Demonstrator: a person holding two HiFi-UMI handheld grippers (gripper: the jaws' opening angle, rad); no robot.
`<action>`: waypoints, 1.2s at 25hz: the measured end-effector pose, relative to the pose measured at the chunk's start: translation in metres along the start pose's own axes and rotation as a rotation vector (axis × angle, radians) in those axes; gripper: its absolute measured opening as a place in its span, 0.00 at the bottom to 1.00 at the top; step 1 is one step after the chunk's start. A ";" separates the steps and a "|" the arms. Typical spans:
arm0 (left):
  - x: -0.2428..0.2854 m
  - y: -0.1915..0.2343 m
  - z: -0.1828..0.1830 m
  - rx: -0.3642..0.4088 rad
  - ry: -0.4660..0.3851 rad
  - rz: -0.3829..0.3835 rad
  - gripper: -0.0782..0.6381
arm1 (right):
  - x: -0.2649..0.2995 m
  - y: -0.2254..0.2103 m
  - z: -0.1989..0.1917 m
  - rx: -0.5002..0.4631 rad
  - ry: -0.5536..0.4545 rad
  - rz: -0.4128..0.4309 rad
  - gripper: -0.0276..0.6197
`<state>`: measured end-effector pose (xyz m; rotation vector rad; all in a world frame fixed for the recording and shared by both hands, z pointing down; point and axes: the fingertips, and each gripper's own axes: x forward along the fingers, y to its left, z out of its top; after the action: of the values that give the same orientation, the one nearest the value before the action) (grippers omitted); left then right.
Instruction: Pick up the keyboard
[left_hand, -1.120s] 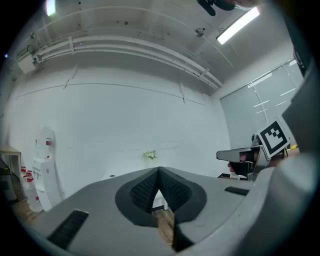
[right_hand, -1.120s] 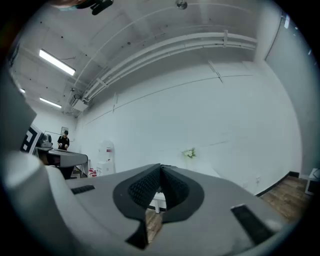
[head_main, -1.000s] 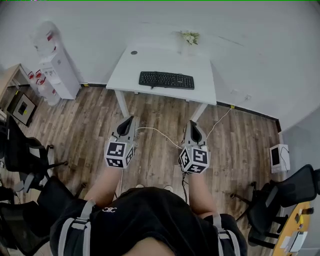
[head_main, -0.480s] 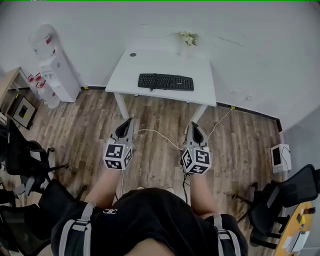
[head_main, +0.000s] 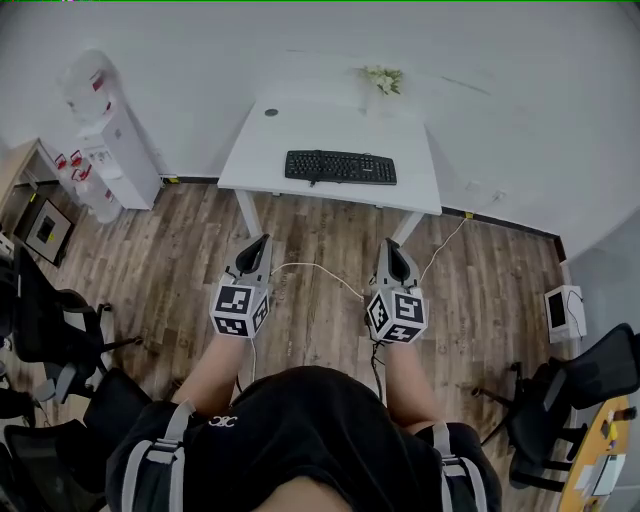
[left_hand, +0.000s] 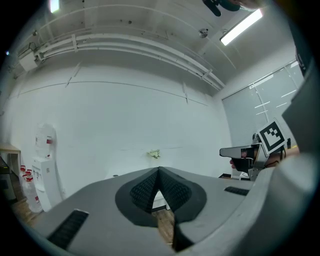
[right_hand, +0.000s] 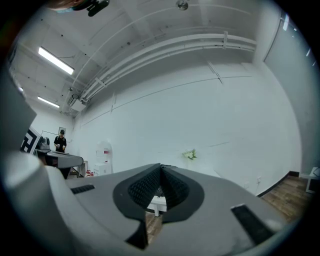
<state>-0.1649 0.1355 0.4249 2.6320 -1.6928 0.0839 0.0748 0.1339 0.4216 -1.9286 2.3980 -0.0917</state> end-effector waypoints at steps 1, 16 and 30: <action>0.000 0.005 0.000 -0.001 -0.003 -0.004 0.11 | 0.003 0.005 0.001 -0.006 -0.005 0.000 0.05; 0.019 0.036 0.006 0.032 -0.041 -0.052 0.11 | 0.039 0.028 0.015 -0.033 -0.073 -0.002 0.05; 0.157 0.042 -0.004 0.062 -0.015 -0.005 0.11 | 0.149 -0.075 -0.017 0.014 -0.062 -0.005 0.05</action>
<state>-0.1382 -0.0244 0.4357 2.6879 -1.7151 0.1181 0.1139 -0.0278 0.4431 -1.9029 2.3471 -0.0487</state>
